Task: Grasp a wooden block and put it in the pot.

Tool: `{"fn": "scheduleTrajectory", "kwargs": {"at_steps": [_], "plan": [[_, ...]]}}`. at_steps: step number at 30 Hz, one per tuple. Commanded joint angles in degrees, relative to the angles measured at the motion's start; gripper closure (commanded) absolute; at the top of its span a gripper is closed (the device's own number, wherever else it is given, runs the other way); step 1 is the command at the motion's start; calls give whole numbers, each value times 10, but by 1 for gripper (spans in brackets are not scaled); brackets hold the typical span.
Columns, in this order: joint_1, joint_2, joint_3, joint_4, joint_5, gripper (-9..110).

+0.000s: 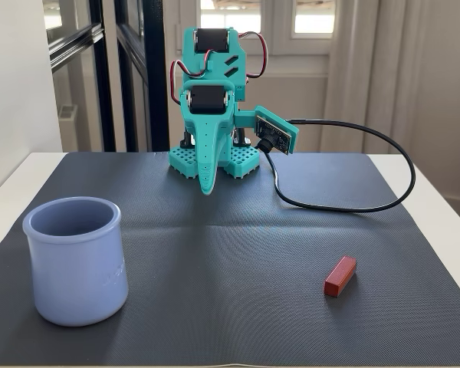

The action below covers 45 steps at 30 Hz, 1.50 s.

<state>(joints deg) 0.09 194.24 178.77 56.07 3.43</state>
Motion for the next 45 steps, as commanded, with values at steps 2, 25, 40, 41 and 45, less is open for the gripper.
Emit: {"fn": "scheduleTrajectory", "kwargs": {"at_steps": [2,25,40,41,45], "plan": [[-2,3,-4,-4,-1,101],[-83,-314,-260,-4,87,101],[-296,-700,-504,-4,897,101],[-312,-718,-519,-4,954,101],[-365,-802,-584,-16,1179,96]]}}
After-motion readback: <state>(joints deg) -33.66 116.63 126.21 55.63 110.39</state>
